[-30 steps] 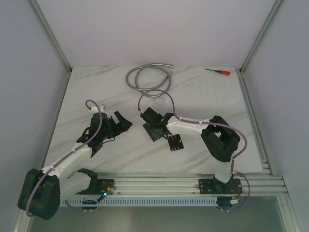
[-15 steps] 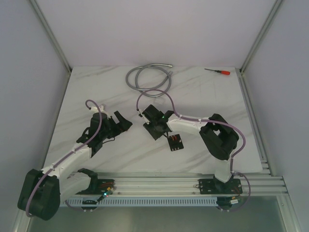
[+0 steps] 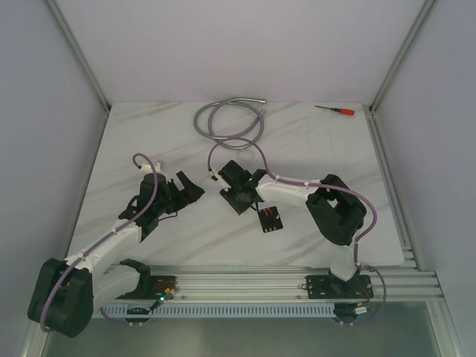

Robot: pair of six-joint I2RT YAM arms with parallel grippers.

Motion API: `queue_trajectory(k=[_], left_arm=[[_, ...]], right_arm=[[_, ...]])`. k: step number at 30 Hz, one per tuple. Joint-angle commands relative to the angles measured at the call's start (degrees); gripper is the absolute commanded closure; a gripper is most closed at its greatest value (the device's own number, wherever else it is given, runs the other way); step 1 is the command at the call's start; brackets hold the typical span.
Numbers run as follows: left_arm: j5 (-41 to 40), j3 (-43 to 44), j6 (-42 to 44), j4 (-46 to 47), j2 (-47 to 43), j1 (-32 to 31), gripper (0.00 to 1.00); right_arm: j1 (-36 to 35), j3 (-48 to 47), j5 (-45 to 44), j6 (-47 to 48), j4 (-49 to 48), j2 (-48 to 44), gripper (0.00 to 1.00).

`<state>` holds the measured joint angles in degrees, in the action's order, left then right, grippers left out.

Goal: Snap on the fuse box
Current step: Pick up the fuse from the center of the board.

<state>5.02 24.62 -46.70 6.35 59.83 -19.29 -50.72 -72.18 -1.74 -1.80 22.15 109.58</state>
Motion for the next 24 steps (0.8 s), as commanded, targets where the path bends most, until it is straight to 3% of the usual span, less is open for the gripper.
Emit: queue_trajectory(k=[1,11,17,24], left_arm=[[1.19,0.64,-0.09,0.81,0.43,0.39,0.00],[3.66,0.65,0.07,2.23,0.69,0.33,0.00],[6.25,-0.84,-0.12,7.88,-0.64,-1.54,0.03],[5.87,-2.13,0.48,15.54,-3.05,-6.31,0.14]], right_arm=[[0.01,-1.01,0.91,1.27,1.44,3.18,0.66],[0.10,-0.16,-0.62,-1.32,2.15,0.97,0.76],[0.35,1.35,-4.47,-10.91,-1.05,-4.83,0.78],[0.32,5.78,-8.10,-21.15,-7.03,-14.92,0.78]])
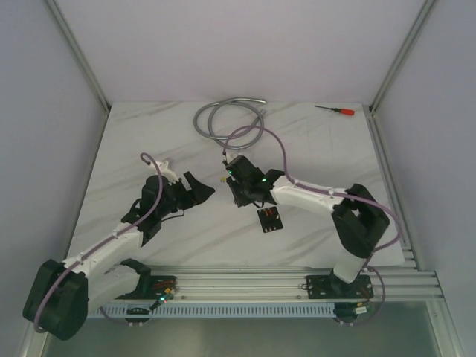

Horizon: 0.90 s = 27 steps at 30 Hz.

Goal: Snap on the fuse box
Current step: Pick up the fuse from the center of the board.

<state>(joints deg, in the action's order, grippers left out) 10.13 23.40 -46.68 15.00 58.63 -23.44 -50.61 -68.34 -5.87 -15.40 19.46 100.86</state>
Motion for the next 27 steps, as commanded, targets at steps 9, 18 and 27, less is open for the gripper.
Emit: queue_trajectory(k=[9,18,27], left_arm=[[-8.02,-3.47,1.62,17.63,-4.37,-12.37,0.27],[-12.72,1.20,6.45,20.89,-0.01,-19.76,0.45],[-12.76,5.32,8.54,23.14,6.07,-21.72,0.58]], right_arm=[[0.01,8.30,-5.11,-16.67,-12.07,-19.99,0.77],[-0.28,13.18,-5.39,-21.84,-17.61,-27.49,0.77],[-0.53,14.83,-4.32,-23.27,-19.42,-28.61,0.77]])
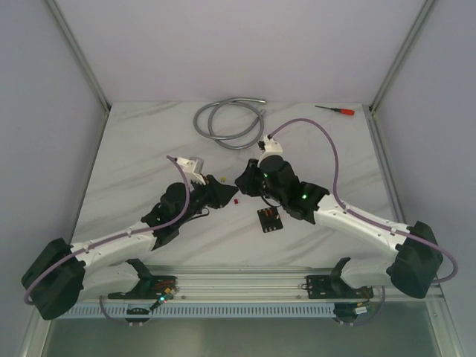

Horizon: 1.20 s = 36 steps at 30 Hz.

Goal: Snap on the fuse box
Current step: Pick up the fuse from the center of the board.

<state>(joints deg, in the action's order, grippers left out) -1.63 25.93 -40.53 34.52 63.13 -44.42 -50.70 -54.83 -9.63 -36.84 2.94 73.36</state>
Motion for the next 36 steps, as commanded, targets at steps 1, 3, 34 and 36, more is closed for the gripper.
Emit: queue_trajectory(k=[1,3,34,36], left_arm=[[-1.13,2.99,2.60,3.91,1.85,-0.82,0.59],[-1.12,3.15,2.65,4.80,2.34,-0.84,0.61],[7.21,7.74,13.99,-4.13,2.11,1.44,1.00],[11.62,8.95,16.40,-6.12,1.67,2.41,1.00]], right_arm=[[-0.41,1.46,-0.49,-1.92,-3.00,-1.17,0.77],[-0.53,1.71,-0.43,-2.16,-3.10,-1.15,0.77],[4.96,1.63,13.09,13.76,-2.77,-9.31,0.49],[7.87,1.13,19.63,18.57,-1.70,-10.96,0.48]])
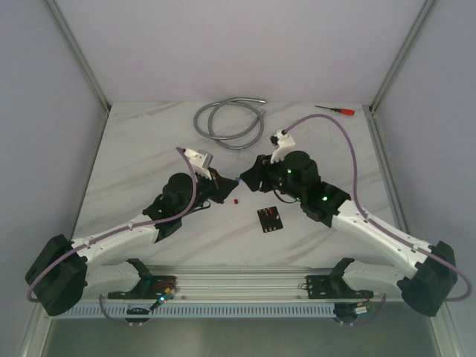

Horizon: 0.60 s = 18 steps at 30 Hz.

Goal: Snap on the fuse box
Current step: Pick up the fuse from the center of the board.

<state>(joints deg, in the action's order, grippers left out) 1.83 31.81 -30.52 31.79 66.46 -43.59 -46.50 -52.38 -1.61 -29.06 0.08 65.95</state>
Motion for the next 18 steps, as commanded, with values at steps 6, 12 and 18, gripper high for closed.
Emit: queue_trajectory(k=[6,12,18], left_arm=[[20.52,5.88,11.84,-6.68,-3.17,2.10,1.00],[29.38,7.77,13.32,-6.98,-3.98,2.11,1.00],[32.84,8.35,12.68,-5.81,-4.08,2.11,1.00]], right_arm=[[12.52,-5.02,34.86,20.86,6.94,-4.76,0.52],[13.84,-6.87,45.02,26.32,9.63,-3.61,0.53],[13.99,-7.65,48.69,28.91,11.37,-2.95,0.56]])
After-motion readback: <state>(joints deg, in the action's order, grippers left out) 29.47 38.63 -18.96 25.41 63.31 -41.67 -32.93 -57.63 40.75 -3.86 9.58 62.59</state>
